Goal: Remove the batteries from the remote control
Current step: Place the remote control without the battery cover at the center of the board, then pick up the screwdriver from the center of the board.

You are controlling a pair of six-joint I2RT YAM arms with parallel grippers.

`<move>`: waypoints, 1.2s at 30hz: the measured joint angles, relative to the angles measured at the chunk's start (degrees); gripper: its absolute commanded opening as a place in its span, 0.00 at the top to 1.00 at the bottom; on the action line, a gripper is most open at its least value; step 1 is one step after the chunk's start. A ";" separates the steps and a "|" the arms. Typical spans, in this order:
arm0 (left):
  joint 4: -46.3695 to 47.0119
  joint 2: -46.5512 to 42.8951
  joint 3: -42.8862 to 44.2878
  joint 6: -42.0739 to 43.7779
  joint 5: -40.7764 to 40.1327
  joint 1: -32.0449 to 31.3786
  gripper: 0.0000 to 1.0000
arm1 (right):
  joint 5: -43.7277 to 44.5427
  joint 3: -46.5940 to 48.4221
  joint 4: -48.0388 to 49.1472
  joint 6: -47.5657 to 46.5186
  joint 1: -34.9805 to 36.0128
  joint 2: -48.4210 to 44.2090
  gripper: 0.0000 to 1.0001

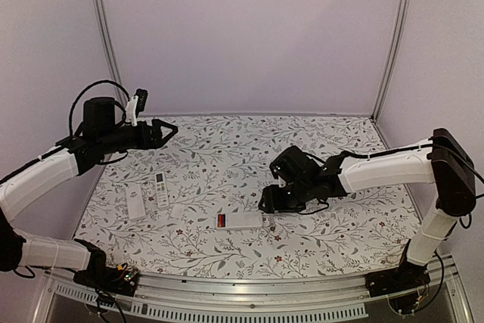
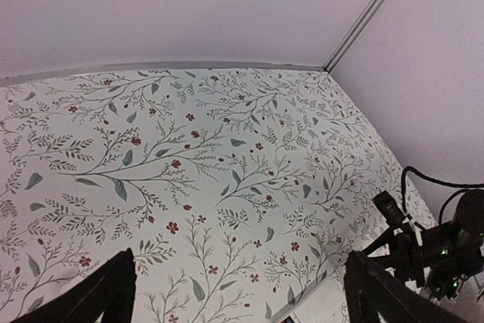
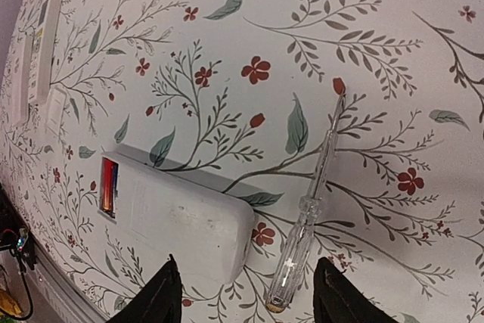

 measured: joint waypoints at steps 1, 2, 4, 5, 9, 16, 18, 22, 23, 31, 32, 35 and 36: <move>0.00 0.00 0.00 0.00 -0.04 0.00 0.05 | 0.33 -0.04 -0.35 0.61 0.00 0.42 0.44; 0.00 0.02 0.00 0.00 -0.07 0.00 0.05 | 0.72 -0.04 -0.66 1.16 0.00 0.81 0.45; 0.00 0.04 0.00 0.00 -0.09 0.02 0.05 | 1.46 -0.02 -1.14 1.90 0.00 1.27 0.49; 0.00 0.11 0.00 -0.02 -0.09 0.02 0.05 | 1.81 -0.02 -1.40 2.29 0.00 1.53 0.50; 0.00 0.28 0.00 -0.02 -0.09 0.02 0.05 | 2.60 0.13 -2.12 3.43 0.02 3.28 0.55; -0.02 0.61 0.00 -0.04 -0.26 0.02 0.05 | 4.20 0.24 -3.56 5.29 0.31 4.72 0.60; -0.02 0.61 0.00 -0.04 -0.33 0.02 0.05 | 4.68 0.81 -3.98 5.40 0.31 4.90 0.62; -0.04 0.63 0.00 -0.04 -0.46 0.02 0.05 | 5.14 3.13 -4.44 5.38 0.61 6.27 0.65; -0.04 0.66 0.00 -0.04 -0.50 0.02 0.05 | 5.40 3.87 -4.70 5.35 0.76 6.84 0.65; -0.04 0.70 0.00 -0.11 -0.57 0.04 0.05 | 8.39 6.34 -8.68 6.12 2.21 9.31 0.68; -0.04 0.79 0.00 -0.11 -0.57 0.04 0.05 | 8.76 6.45 -9.14 6.19 2.32 9.33 0.68; -0.09 1.01 0.00 -0.15 -0.57 0.04 0.06 | 9.35 6.80 -10.05 6.27 2.36 9.44 0.69; -0.11 1.01 0.00 -0.15 -0.55 0.04 0.05 | 9.46 6.86 -10.19 6.27 2.40 9.57 0.70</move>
